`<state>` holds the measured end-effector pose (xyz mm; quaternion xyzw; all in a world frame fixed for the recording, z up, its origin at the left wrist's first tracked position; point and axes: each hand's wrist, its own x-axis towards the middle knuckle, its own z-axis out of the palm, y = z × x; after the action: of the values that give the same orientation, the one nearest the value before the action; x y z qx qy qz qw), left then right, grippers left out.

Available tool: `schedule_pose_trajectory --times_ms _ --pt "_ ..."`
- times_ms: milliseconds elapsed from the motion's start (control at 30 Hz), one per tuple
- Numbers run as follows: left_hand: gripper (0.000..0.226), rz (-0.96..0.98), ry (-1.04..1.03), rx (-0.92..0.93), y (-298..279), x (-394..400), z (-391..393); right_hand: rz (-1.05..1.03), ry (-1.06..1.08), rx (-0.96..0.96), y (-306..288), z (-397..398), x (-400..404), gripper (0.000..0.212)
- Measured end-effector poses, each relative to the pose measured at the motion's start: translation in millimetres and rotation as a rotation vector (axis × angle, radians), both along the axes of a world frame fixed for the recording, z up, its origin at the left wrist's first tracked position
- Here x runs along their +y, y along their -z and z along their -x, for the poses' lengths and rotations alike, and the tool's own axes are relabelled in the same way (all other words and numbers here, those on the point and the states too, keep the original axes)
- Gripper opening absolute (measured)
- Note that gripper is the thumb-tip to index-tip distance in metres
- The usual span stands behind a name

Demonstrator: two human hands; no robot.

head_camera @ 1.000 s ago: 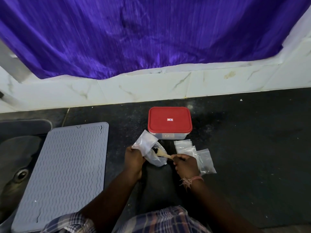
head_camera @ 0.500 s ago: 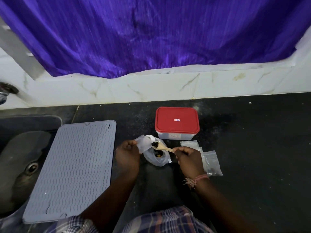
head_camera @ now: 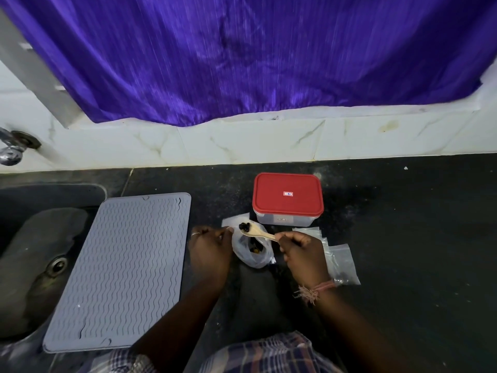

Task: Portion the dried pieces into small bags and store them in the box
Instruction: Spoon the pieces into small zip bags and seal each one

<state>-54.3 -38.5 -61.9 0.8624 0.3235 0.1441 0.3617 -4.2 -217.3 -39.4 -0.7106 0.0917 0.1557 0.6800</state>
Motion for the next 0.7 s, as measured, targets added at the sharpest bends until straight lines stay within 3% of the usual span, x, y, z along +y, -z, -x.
schedule_pose_trajectory --times_ms 100,467,633,700 --pt "0.027 -0.032 -0.068 0.02 -4.7 7.5 -4.0 0.036 -0.034 -0.065 -2.9 -0.1 1.3 0.02" --pt "0.018 -0.009 0.107 -0.037 -18.1 -10.3 3.4 0.345 -0.095 -0.3 1.0 0.1 15.2 0.017" --pt "0.021 0.086 0.136 -0.064 -10.6 -20.3 0.5 0.686 -0.375 -0.766 3.7 4.8 26.8 0.018" --pt "0.021 0.164 0.095 -0.072 -10.6 -21.1 -0.8 0.813 -0.524 -0.902 8.6 5.9 31.0 0.009"
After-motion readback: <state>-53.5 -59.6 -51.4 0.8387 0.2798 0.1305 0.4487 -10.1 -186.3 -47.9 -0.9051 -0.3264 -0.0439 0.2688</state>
